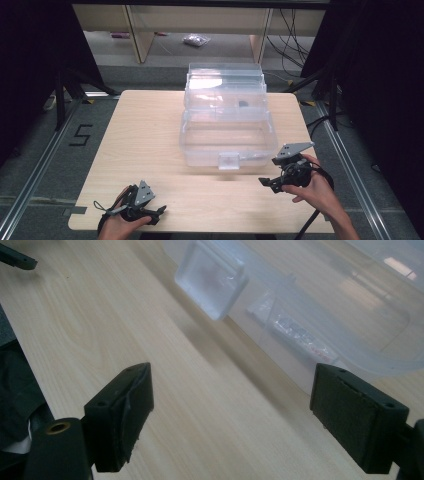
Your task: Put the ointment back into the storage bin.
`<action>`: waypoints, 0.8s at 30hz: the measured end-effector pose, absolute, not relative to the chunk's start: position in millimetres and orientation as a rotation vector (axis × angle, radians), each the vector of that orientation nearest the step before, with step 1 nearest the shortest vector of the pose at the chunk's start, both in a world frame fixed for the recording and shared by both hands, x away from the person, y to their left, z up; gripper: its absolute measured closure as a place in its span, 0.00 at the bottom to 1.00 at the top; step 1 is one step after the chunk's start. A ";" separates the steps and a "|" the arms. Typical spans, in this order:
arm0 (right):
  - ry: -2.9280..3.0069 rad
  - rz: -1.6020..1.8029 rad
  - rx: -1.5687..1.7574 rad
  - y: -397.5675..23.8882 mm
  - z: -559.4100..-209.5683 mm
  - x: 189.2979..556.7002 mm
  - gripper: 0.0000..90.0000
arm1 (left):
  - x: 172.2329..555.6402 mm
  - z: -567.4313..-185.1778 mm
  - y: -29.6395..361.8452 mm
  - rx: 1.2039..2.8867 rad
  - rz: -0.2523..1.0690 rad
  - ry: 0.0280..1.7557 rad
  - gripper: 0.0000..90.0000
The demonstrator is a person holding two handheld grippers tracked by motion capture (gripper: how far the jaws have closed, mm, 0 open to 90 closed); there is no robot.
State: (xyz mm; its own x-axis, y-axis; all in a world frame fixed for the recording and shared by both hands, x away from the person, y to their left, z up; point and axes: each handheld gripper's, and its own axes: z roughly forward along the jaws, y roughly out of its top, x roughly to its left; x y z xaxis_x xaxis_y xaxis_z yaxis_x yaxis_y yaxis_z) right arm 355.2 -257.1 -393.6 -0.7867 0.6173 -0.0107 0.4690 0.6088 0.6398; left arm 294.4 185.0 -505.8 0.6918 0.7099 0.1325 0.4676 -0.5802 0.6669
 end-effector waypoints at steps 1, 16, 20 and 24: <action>2.605 0.955 0.898 -257.1 -396.1 354.0 0.20 | 294.3 -505.9 184.9 2.291 0.520 0.900 0.18; 2.580 0.977 0.968 -261.4 -425.9 335.1 0.20 | 296.0 -507.0 184.6 2.298 0.520 0.890 0.18; 2.582 0.991 0.976 -263.2 -431.9 332.0 0.19 | 295.5 -506.4 184.9 2.292 0.512 0.892 0.18; 2.580 1.017 1.015 -263.5 -437.6 327.0 0.19 | 295.8 -507.8 184.1 2.290 0.520 0.900 0.18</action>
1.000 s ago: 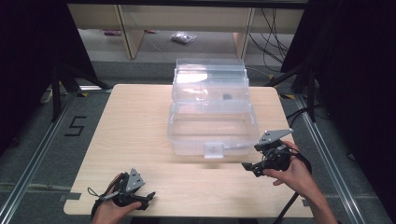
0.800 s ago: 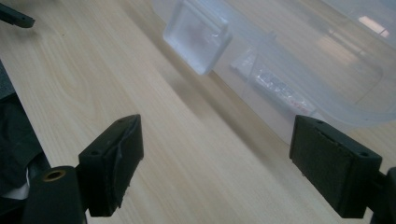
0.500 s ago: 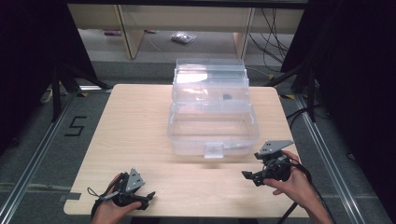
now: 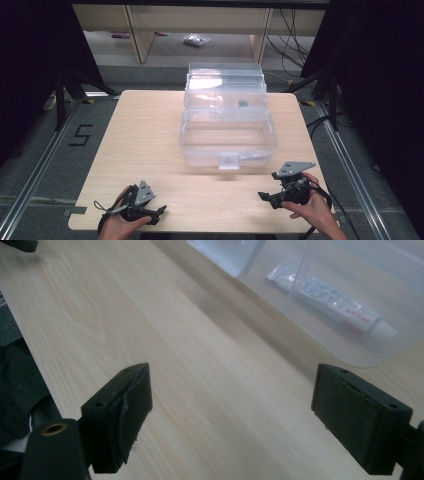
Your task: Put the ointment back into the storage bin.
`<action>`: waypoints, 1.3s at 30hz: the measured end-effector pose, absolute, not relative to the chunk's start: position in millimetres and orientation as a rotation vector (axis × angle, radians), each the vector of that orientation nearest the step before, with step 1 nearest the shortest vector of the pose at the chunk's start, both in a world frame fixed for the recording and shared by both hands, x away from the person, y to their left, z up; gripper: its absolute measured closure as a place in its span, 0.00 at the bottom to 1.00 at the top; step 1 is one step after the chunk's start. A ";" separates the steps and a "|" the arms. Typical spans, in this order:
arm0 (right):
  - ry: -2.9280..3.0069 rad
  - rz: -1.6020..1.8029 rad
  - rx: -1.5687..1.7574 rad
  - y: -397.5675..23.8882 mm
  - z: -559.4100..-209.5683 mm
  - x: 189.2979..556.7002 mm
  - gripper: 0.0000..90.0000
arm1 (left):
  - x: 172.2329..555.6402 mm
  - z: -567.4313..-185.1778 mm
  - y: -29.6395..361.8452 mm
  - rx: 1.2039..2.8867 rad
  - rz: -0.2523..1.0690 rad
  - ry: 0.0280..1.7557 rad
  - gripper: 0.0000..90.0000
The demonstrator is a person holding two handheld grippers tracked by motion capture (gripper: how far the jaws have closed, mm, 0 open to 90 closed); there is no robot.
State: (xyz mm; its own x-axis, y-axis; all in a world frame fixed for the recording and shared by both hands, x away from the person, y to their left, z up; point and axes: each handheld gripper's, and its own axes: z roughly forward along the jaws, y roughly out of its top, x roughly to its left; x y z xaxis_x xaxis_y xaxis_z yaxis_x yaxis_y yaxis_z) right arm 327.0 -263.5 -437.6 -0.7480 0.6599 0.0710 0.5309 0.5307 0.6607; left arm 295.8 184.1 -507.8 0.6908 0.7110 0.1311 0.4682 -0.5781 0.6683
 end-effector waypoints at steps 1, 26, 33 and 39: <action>2.572 1.028 0.972 -264.2 -440.7 328.6 0.18 | 296.0 -507.5 184.2 2.296 0.529 0.890 0.18; 2.533 1.041 1.051 -278.2 -479.5 305.6 0.18 | 293.9 -505.6 184.3 2.287 0.519 0.895 0.18; 2.522 1.036 1.049 -282.0 -483.8 301.4 0.18 | 293.8 -506.1 184.1 2.282 0.522 0.893 0.18; 2.544 1.016 1.101 -282.4 -484.5 296.2 0.18 | 294.1 -506.3 184.3 2.282 0.521 0.891 0.18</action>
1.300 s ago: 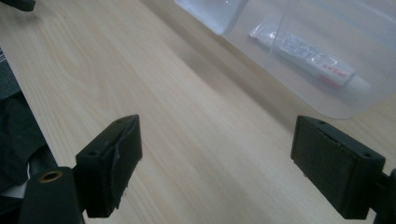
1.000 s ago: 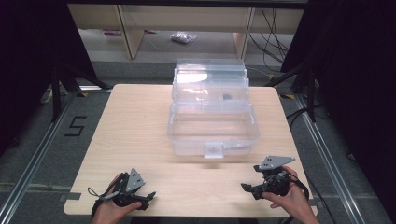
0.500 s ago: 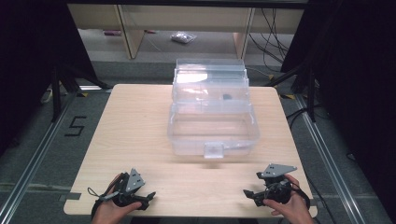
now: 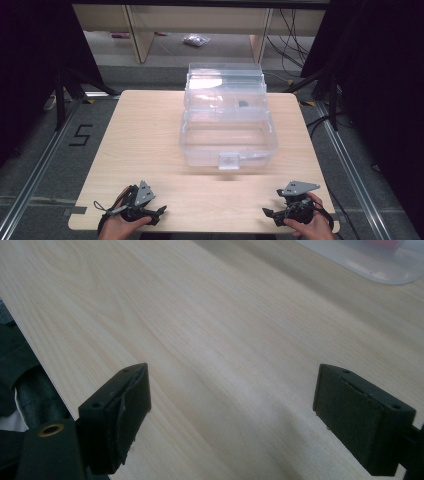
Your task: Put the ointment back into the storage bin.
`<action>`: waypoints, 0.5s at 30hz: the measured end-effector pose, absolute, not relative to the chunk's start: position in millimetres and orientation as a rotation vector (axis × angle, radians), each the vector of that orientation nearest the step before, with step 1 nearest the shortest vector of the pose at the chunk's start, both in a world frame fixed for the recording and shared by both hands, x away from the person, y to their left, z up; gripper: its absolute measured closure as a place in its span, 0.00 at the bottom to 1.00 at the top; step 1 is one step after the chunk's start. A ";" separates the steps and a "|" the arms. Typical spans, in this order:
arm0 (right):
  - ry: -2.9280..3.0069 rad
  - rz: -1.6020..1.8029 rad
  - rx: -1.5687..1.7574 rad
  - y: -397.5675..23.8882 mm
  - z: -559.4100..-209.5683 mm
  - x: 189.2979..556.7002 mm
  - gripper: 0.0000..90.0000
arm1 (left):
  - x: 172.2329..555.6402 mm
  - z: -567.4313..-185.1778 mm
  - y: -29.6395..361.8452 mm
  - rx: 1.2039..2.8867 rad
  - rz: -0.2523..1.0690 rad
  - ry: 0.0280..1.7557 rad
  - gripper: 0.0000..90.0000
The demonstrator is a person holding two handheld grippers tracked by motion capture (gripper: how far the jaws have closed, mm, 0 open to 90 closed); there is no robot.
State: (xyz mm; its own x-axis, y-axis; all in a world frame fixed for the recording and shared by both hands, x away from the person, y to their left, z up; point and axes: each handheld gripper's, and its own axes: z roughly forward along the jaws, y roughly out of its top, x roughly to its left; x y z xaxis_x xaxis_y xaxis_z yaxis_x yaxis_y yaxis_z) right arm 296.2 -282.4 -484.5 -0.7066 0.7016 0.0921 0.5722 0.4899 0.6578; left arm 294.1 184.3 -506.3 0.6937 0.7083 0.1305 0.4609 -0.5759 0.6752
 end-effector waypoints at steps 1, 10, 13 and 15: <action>2.541 1.011 1.060 -284.3 -485.3 297.4 0.18 | 294.6 -506.6 184.3 2.287 0.526 0.889 0.18; 2.530 1.003 1.103 -285.6 -489.7 290.3 0.18 | 294.4 -506.8 183.9 2.285 0.524 0.891 0.18; 2.541 0.966 1.112 -285.5 -490.9 289.3 0.18 | 294.2 -506.3 184.3 2.286 0.521 0.889 0.18; 2.549 0.940 1.099 -285.5 -492.4 288.9 0.18 | 294.2 -505.7 184.7 2.292 0.523 0.896 0.18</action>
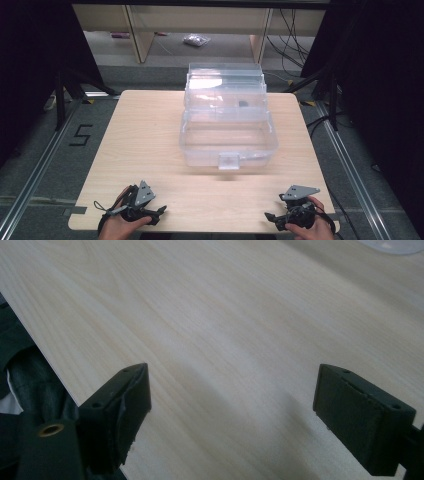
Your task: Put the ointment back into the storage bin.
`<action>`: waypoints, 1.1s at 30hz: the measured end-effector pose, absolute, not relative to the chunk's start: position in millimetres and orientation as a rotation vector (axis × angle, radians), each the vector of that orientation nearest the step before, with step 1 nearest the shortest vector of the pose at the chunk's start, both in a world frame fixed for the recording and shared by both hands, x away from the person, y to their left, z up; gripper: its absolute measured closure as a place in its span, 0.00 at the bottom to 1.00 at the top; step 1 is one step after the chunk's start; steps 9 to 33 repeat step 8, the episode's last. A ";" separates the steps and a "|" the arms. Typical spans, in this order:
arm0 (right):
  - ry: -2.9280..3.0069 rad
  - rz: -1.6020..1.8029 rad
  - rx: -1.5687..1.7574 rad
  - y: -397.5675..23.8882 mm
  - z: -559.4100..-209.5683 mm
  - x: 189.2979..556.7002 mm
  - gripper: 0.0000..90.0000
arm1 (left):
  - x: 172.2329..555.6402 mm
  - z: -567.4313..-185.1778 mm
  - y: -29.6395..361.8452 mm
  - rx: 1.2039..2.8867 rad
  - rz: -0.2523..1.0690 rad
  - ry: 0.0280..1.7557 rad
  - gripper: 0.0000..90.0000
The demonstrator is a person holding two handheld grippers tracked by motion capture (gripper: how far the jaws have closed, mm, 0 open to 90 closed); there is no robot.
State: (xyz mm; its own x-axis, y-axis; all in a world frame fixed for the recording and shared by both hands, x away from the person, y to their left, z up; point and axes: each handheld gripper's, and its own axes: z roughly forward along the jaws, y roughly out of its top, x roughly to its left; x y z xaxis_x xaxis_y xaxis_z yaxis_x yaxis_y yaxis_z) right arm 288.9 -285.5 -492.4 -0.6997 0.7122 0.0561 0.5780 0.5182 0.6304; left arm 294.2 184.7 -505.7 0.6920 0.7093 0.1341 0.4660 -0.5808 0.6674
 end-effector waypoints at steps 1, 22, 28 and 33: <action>2.548 0.950 1.084 -284.9 -493.2 288.8 0.18 | 294.4 -505.9 184.7 2.291 0.524 0.895 0.18; 2.559 0.949 1.055 -287.5 -491.0 290.4 0.18 | 294.2 -505.5 184.4 2.295 0.523 0.895 0.18; 2.559 0.949 1.055 -287.5 -491.0 290.4 0.18 | 294.2 -505.5 184.4 2.295 0.523 0.895 0.18; 2.559 0.949 1.055 -287.5 -491.0 290.4 0.18 | 294.2 -505.5 184.4 2.295 0.523 0.895 0.18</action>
